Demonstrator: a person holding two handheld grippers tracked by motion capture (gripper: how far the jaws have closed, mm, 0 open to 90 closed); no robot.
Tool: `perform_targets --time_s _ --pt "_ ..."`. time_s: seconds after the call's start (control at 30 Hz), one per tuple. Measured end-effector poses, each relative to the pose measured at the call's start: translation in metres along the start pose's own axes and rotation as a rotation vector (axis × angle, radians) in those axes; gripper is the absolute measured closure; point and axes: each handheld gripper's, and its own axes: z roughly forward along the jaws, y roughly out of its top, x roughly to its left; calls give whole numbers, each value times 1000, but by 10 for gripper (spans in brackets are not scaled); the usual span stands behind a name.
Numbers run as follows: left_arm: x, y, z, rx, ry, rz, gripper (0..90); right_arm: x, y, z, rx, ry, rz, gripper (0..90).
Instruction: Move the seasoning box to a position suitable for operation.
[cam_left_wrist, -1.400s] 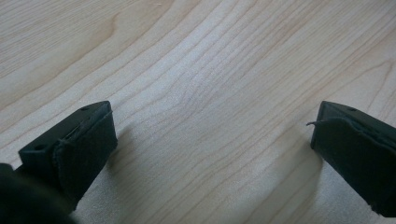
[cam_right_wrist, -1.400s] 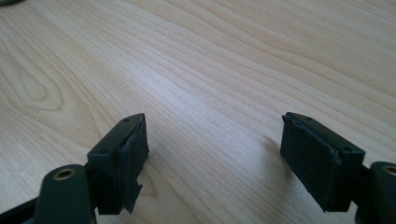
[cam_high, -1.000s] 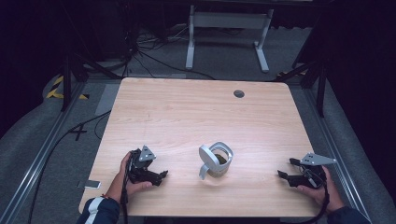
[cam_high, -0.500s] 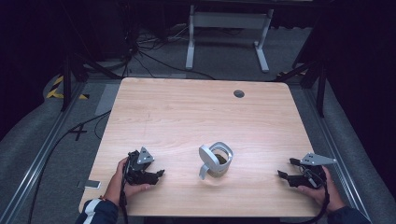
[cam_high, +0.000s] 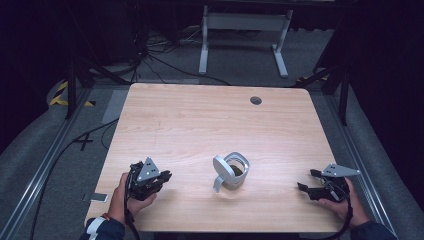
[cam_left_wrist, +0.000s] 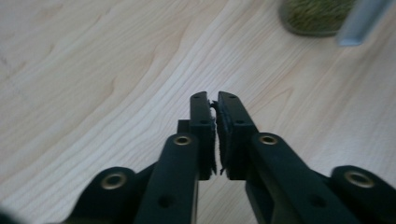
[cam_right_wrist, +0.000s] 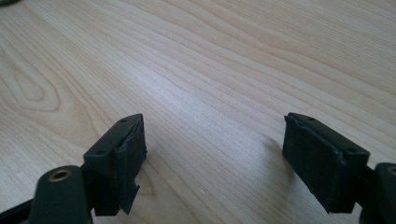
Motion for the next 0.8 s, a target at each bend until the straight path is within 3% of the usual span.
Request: perform_targets --time_s 0.23,0.6,0.8 --pt "-11 11 -5 -27 -18 40 899 0 0 0 0 -1 -1 214" --pt "-33 45 -6 -112 -71 102 900 0 0 0 0 -1 0 213" --pt "-41 63 -1 -133 -78 135 900 0 0 0 0 -1 0 213"
